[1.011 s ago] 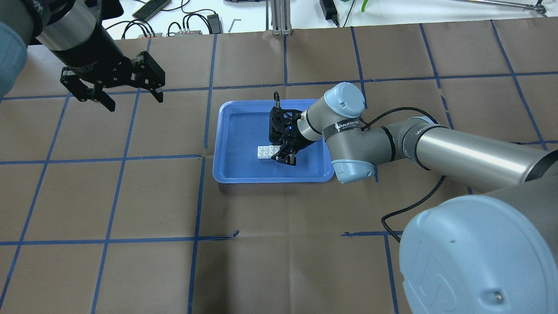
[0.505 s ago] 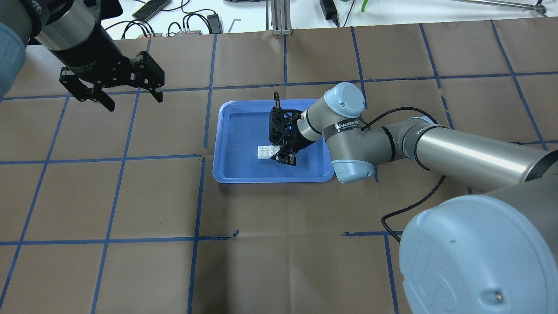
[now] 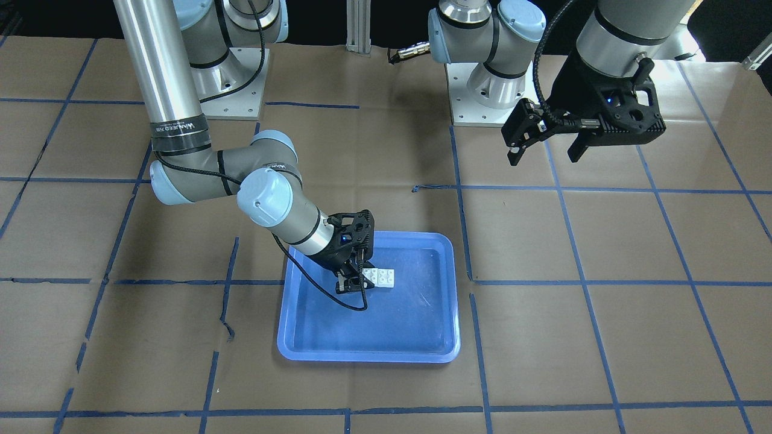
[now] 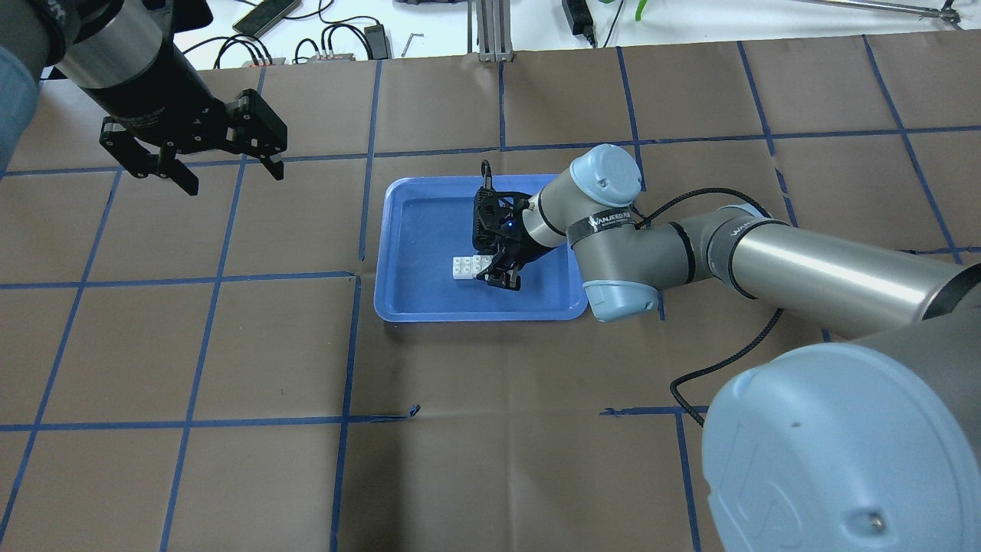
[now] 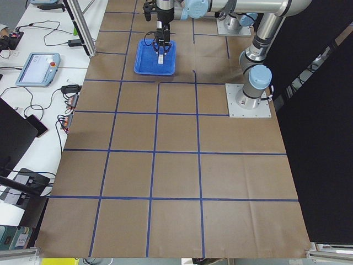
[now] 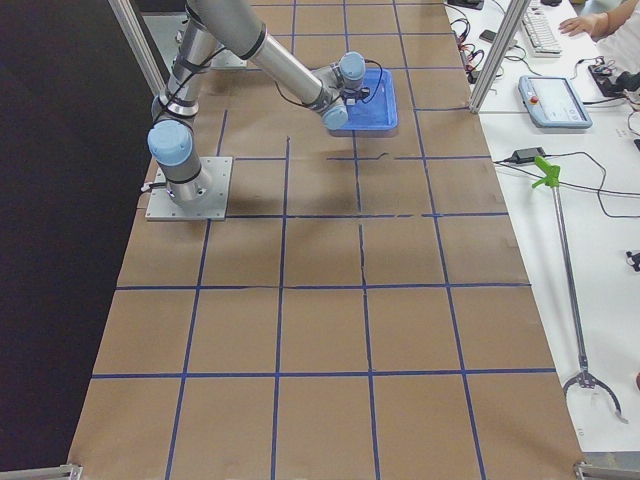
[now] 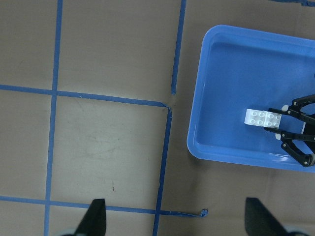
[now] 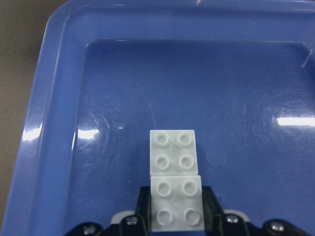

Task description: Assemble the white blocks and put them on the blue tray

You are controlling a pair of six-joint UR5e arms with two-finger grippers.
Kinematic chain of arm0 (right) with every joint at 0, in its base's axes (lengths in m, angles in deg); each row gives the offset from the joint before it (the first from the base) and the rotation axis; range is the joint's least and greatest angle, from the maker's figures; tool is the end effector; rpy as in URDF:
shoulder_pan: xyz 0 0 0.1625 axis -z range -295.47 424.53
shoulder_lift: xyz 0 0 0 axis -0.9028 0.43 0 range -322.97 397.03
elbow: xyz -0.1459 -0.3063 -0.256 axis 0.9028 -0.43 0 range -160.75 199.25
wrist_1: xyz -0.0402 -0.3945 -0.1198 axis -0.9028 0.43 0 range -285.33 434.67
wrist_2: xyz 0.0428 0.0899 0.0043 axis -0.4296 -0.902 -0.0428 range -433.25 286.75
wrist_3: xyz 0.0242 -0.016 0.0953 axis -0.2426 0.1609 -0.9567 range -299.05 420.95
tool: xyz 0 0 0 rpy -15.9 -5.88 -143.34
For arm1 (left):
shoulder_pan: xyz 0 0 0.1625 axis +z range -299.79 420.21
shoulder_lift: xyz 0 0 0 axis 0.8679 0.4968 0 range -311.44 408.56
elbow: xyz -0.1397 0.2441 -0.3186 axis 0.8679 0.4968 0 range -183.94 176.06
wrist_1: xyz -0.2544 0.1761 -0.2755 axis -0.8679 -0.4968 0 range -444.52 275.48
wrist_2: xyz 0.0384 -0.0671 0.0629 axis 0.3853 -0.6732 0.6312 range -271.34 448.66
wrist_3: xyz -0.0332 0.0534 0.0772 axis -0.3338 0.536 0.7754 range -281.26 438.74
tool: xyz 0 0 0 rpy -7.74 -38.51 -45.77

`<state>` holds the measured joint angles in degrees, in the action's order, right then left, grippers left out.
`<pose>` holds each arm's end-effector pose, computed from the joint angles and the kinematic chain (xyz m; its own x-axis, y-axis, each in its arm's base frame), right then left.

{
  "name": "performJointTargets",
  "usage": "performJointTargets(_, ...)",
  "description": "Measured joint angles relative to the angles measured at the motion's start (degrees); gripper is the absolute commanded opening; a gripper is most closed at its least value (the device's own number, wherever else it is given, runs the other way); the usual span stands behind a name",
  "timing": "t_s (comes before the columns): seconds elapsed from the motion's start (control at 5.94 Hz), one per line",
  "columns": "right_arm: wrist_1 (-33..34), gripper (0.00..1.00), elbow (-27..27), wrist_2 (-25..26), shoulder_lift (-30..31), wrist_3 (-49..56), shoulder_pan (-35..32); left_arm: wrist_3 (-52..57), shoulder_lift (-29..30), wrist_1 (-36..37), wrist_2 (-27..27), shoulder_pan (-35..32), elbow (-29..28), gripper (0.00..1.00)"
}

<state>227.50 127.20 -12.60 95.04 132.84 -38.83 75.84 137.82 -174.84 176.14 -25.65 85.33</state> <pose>0.3145 -0.5360 0.1603 -0.0416 -0.9971 0.0636 -0.8521 0.0022 -0.5234 -0.1021 -0.4969 0.5000 -0.9916 -0.1215 0.0448 -0.1224 0.9923 -0.0178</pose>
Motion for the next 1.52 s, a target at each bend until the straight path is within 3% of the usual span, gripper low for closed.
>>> performJointTargets(0.34, 0.0, 0.45, 0.0, 0.0, 0.0, 0.0, 0.0, 0.2, 0.3, -0.3, 0.0, -0.2, 0.0, 0.99)
performJointTargets(0.51, 0.0, 0.58, 0.0, 0.0, 0.0, 0.0, 0.0, 0.3, 0.6, -0.5, 0.1, -0.5, 0.0, 0.99)
performJointTargets(0.67, 0.1, 0.97, 0.0, 0.0, 0.0, -0.1, 0.0, 0.4, 0.6, -0.6, 0.3, -0.7, 0.1, 0.99)
performJointTargets(1.18, -0.3, 1.00, -1.2, 0.0, 0.9, -3.2, 0.2, 0.6, 0.1, -0.7, 0.5, -1.0, 0.0, 0.99)
performJointTargets(1.52, -9.2, 1.00, -5.3, 3.1, 4.6, -7.3, 1.0, 0.6, -0.1, -0.7, 0.5, -1.1, 0.1, 0.99)
